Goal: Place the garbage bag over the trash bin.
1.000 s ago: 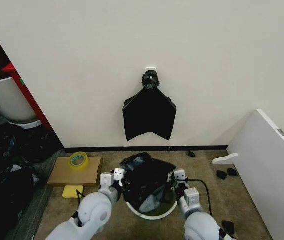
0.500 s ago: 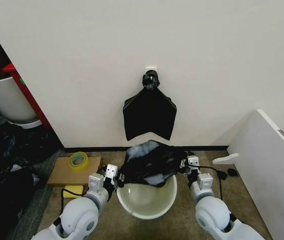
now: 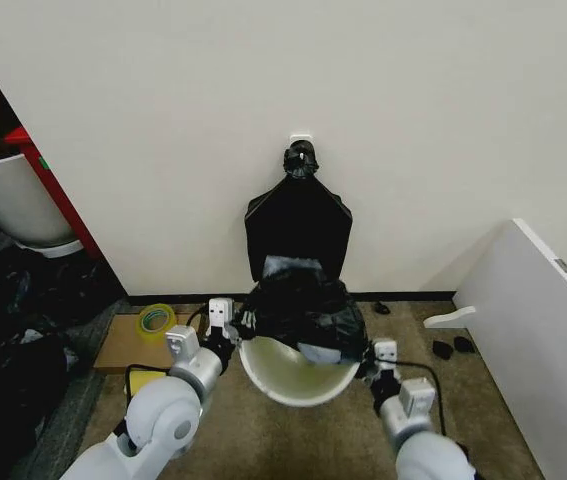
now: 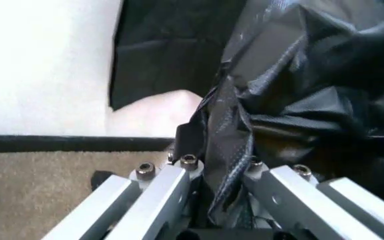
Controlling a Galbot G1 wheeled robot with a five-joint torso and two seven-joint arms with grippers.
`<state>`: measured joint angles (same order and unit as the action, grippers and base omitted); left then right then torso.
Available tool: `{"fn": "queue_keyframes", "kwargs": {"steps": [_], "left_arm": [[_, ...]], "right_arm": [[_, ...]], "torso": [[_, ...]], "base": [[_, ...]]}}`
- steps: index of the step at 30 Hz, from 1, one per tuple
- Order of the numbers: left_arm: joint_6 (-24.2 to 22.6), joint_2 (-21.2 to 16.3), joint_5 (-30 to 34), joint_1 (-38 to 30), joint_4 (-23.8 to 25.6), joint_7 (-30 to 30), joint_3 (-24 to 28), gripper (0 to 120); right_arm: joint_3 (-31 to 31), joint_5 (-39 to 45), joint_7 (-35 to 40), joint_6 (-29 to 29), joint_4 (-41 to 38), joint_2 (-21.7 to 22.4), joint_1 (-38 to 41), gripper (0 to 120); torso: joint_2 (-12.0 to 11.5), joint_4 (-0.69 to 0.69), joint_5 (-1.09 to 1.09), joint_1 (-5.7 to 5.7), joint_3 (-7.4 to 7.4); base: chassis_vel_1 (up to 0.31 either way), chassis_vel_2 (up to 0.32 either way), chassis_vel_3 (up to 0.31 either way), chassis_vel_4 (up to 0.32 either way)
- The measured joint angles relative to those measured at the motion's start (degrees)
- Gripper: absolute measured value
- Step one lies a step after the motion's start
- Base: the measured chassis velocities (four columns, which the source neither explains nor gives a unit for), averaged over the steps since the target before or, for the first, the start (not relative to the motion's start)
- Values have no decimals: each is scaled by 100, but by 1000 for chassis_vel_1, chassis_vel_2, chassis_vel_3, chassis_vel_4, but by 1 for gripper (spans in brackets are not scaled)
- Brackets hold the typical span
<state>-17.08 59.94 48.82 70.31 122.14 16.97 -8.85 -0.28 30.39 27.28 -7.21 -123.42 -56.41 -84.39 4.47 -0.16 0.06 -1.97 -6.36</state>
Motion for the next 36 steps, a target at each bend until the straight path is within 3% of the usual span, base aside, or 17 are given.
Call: {"fn": "queue_keyframes", "kwargs": {"steps": [2, 4, 7, 10, 13, 18, 21, 22, 23, 25, 27, 33, 36], "left_arm": [[6, 52, 97, -42, 12, 17, -63, 0], [-12, 147, 297, -95, 29, 66, -192, 0], [-38, 240, 523, -177, 54, 112, -387, 0], [-46, 261, 616, -232, 23, 133, -492, 0], [-47, 257, 666, -299, -47, 148, -554, 0], [-67, 292, 887, -540, -203, 207, -710, 0], [-60, 328, 1026, -635, -266, 264, -808, 0], [-60, 328, 1026, -635, -266, 264, -808, 0], [-48, 335, 1029, -606, -284, 264, -784, 0], [-41, 343, 1027, -587, -293, 265, -762, 0], [-16, 422, 974, -526, -318, 266, -659, 0], [4, 544, 871, -486, -324, 264, -515, 0], [8, 569, 822, -493, -380, 264, -491, 0]], "right_arm": [[60, 2, -80, 27, 50, -35, -20, 0], [59, 16, -166, 118, 215, -65, -20, 0], [59, 53, -265, 236, 387, -81, -35, 0], [43, 52, -373, 373, 452, -82, -60, 0], [46, -3, -492, 497, 487, -79, -96, 0], [64, -675, -1011, 947, 860, -44, -186, 0], [-17, -1550, -1854, 1852, 1385, -63, -229, 0], [-17, -1550, -1854, 1852, 1385, -63, -229, 0], [-76, -1867, -2266, 2307, 1556, -93, -227, 0], [-98, -2000, -2401, 2474, 1622, -109, -221, 0], [-215, -2865, -2645, 3029, 1930, -220, -102, 0], [-445, -3877, -2226, 3308, 2378, -290, 30, 20], [-723, -4219, -2447, 4179, 2616, -171, -42, 33]], "torso": [[0, 3, -8, 1, 1], [0, 4, 5, 0, 0], [0, 1, -10, 0, 1], [0, 2, 3, 0, 1], [0, 3, -4, 0, 1], [0, 1, -1, 0, 0], [0, 0, -5, 0, 0], [0, 0, -5, 0, 0], [0, 2, -3, 0, 0], [0, 1, 2, 0, 0], [0, 2, -5, 0, 1], [0, 2, -4, 0, 0], [0, 2, -2, 0, 0]], "base": [[0, 0, 0, 0], [0, 0, 0, 0], [0, 0, 0, 0], [0, 0, 0, 0], [0, 0, 0, 0], [0, 0, 0, 0], [0, 0, 0, 0], [0, 0, 0, 0], [0, 0, 0, 0], [0, 0, 0, 0], [0, 0, 0, 0], [0, 0, 0, 0], [0, 0, 0, 0]]}}
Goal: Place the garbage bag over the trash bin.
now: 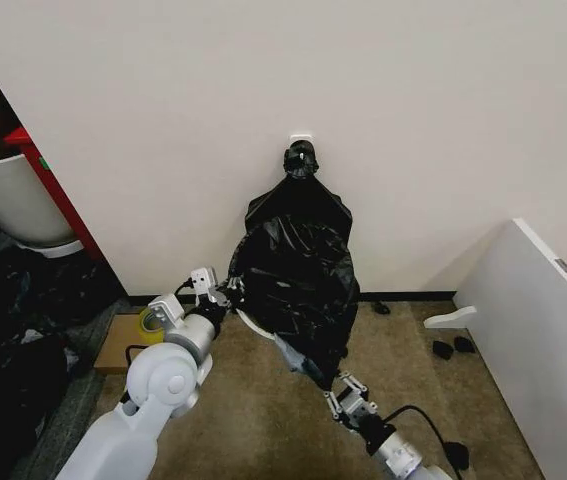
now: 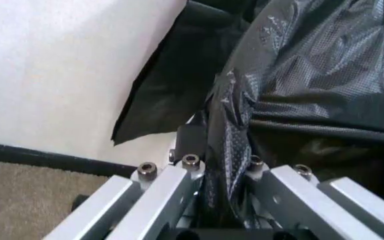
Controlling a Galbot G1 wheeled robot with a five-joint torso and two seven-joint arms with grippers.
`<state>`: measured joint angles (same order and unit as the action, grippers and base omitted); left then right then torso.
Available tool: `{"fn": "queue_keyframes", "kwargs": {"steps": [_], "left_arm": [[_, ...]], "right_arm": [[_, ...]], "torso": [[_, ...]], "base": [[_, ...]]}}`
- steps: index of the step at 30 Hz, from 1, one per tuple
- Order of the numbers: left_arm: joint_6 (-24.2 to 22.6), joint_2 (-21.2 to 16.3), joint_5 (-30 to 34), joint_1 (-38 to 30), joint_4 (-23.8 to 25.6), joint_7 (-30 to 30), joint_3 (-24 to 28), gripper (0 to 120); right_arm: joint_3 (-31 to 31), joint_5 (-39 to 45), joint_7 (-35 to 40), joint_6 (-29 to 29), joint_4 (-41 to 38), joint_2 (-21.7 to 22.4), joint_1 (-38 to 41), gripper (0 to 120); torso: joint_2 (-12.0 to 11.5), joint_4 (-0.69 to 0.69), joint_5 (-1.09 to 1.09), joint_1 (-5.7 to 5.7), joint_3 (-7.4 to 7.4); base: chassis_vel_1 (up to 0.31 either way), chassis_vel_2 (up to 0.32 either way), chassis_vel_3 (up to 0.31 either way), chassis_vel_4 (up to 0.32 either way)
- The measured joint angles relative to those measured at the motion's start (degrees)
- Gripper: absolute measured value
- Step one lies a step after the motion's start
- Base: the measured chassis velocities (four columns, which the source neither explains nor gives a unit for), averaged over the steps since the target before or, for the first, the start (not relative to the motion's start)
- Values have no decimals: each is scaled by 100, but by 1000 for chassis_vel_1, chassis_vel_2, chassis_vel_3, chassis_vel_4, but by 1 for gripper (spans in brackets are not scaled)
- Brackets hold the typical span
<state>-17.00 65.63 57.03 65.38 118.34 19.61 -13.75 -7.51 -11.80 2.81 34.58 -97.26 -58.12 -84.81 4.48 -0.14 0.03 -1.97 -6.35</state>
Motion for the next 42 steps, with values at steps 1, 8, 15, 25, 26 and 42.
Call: {"fn": "queue_keyframes", "kwargs": {"steps": [1, 8, 15, 25, 26, 42], "left_arm": [[5, 1, -11, -11, -23, 0, 0, 0], [14, 1, -28, -53, -75, 3, -6, 0], [81, 37, -31, -2, -118, 30, -65, 0], [90, 43, -38, -9, -150, 44, -71, 0], [90, 43, -38, -9, -150, 44, -71, 0], [116, 58, -28, -210, -316, 48, -48, 0]], "right_arm": [[-146, -88, -271, 367, 58, 54, -50, 38], [-906, -270, -1481, 1295, -2, 345, -278, 61], [-1100, -123, -1461, 1333, -837, 625, -621, 90], [-1287, -554, -951, 1292, -965, 407, -484, 100], [-1287, -554, -951, 1292, -965, 407, -484, 100], [-1680, -70, -1077, 1264, -915, 424, -471, 100]], "torso": [[0, 0, 0, 0, 0], [0, 0, -1, 0, 0], [1, 1, 1, 0, 0], [1, 1, -1, 0, 0], [1, 1, -1, 0, 0], [1, -1, 1, 0, 0]], "base": [[0, 0, 0, 0], [0, 0, 0, 0], [0, 0, 0, 0], [0, 0, 0, 0], [0, 0, 0, 0], [0, 0, 0, 0]]}}
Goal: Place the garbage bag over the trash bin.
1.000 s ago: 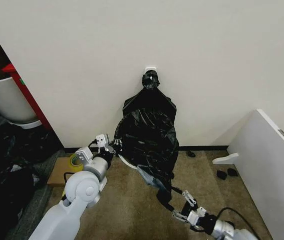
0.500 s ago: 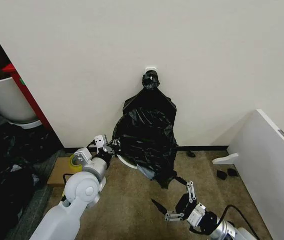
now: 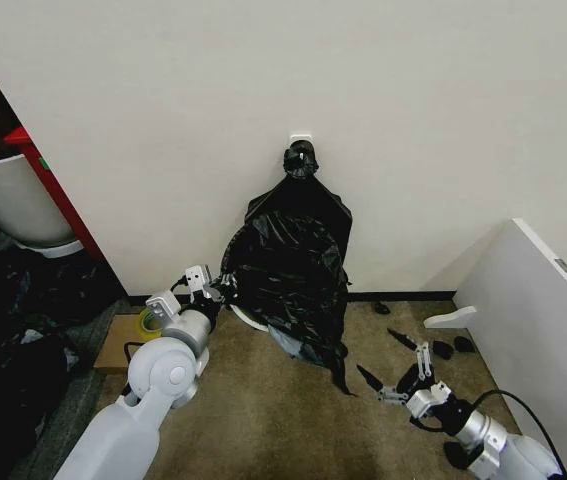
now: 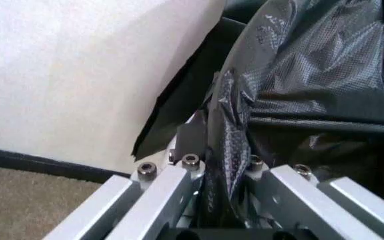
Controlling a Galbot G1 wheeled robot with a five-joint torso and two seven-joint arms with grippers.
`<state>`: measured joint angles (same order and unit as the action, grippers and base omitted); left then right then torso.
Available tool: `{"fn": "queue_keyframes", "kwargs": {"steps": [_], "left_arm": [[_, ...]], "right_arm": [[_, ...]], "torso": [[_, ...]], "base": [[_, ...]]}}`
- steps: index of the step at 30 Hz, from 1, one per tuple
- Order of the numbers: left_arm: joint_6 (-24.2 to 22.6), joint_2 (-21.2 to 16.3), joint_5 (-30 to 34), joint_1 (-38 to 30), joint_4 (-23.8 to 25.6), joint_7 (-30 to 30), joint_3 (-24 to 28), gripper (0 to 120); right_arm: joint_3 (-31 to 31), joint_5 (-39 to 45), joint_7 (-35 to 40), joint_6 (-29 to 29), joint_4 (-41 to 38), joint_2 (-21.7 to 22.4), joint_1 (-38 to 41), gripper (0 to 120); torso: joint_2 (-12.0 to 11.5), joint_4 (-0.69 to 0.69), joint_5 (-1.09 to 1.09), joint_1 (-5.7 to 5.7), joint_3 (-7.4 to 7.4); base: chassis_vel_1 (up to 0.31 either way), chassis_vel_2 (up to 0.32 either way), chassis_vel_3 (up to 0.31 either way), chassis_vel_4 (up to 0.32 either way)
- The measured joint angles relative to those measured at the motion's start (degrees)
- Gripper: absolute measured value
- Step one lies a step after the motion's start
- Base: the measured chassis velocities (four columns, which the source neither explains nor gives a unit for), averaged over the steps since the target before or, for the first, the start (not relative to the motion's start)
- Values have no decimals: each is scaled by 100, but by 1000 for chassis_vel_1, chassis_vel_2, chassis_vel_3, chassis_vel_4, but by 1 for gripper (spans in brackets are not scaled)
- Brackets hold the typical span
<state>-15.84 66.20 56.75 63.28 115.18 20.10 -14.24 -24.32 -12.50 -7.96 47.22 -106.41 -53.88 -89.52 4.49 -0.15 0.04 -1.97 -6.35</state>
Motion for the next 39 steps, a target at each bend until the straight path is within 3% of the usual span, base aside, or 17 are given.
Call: {"fn": "queue_keyframes", "kwargs": {"steps": [8, 12, 19, 20, 28, 30, 34, 39], "left_arm": [[1, 83, 1, -14, -8, 15, 110, 0], [-9, 163, 2, -12, -1, 32, 178, 0], [-34, 320, 35, -108, -30, 69, 188, 0], [-34, 320, 35, -108, -30, 69, 188, 0], [-52, 345, 54, -7, 51, 81, 156, 0], [-55, 342, 55, 8, 60, 81, 151, 0], [-75, 338, 65, 64, 132, 84, 127, 0], [-92, 344, 103, 97, 184, 106, 112, 0]], "right_arm": [[546, 22, -292, -3, -351, -176, 228, 97], [598, -364, -275, -4, -306, -213, 338, 82], [558, -2152, 456, -7, -68, -417, 497, 56], [558, -2152, 456, -7, -68, -417, 497, 56], [556, -2922, 1442, -496, -19, -473, 509, 22], [545, -3014, 1555, -555, -22, -473, 506, 20], [519, -3320, 1736, -627, -20, -497, 432, 0], [552, -3262, 1546, -396, -20, -541, 414, 0]], "torso": [[0, 1, -1, 0, 0], [0, 0, 0, 0, 0], [0, 0, -1, 0, 0], [0, 0, -1, 0, 0], [0, 1, -1, 0, 0], [0, 1, 0, 0, 0], [0, 0, 0, 0, 0], [0, 0, 0, 0, 0]], "base": [[0, 0, 0, 0], [0, 0, 0, 0], [0, 0, 0, 0], [0, 0, 0, 0], [0, 0, 0, 0], [0, 0, 0, 0], [0, 0, 0, 0], [0, 0, 0, 0]]}}
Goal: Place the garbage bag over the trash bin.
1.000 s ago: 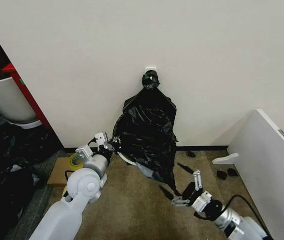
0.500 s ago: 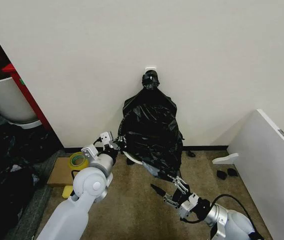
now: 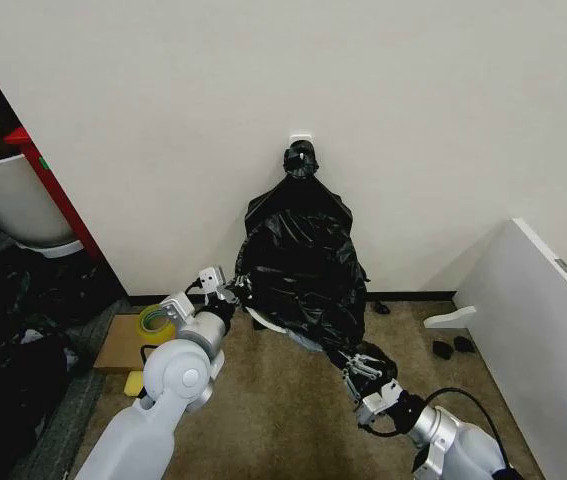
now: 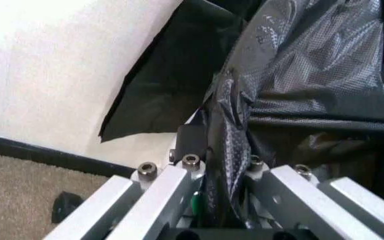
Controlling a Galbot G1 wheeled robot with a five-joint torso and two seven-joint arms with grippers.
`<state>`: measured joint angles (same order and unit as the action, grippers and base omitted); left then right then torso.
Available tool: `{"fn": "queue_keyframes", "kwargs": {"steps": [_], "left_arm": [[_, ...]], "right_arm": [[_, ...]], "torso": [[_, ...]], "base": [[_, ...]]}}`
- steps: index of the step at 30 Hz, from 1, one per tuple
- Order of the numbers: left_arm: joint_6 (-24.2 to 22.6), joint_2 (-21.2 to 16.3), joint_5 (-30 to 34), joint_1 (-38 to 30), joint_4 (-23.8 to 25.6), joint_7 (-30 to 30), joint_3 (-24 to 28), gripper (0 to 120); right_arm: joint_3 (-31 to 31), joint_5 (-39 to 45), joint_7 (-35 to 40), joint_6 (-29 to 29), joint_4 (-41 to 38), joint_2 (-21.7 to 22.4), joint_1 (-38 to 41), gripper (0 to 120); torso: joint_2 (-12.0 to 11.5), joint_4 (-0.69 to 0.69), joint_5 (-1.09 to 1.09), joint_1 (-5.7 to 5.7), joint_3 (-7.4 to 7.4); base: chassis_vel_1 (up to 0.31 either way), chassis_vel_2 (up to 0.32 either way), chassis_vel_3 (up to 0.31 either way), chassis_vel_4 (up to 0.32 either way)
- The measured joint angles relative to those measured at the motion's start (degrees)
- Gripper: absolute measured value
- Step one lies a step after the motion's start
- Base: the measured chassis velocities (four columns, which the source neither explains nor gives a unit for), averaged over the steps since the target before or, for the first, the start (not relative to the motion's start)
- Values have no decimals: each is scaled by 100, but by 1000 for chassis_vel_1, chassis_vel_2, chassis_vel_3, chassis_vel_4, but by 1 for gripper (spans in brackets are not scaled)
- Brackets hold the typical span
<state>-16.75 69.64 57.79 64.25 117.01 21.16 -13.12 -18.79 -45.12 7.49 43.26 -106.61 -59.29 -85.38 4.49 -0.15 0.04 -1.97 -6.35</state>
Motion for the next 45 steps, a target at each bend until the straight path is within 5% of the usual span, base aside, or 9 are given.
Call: {"fn": "queue_keyframes", "kwargs": {"steps": [16, 25, 31, 45], "left_arm": [[-21, 281, 275, 223, 112, 115, 50, 0], [-20, 352, 334, 271, 140, 148, 69, 0], [-143, 374, 539, 340, 277, 233, 71, 0], [-191, 318, 638, 373, 375, 276, -12, 0]], "right_arm": [[755, 1003, -1446, 381, 853, -377, 859, 0], [784, 893, -1558, 386, 1390, -511, 1249, 0], [402, -250, -1194, 403, 2184, -698, 1759, 0], [-106, -254, -1053, 404, 2830, -389, 1868, 0]], "torso": [[-1, 1, -1, 0, 0], [-1, 0, 0, 0, 0], [-1, 1, 0, 0, 0], [-1, -1, 0, 0, 0]], "base": [[0, 0, 0, 0], [0, 0, 0, 0], [0, 0, 0, 0], [0, 0, 0, 0]]}}
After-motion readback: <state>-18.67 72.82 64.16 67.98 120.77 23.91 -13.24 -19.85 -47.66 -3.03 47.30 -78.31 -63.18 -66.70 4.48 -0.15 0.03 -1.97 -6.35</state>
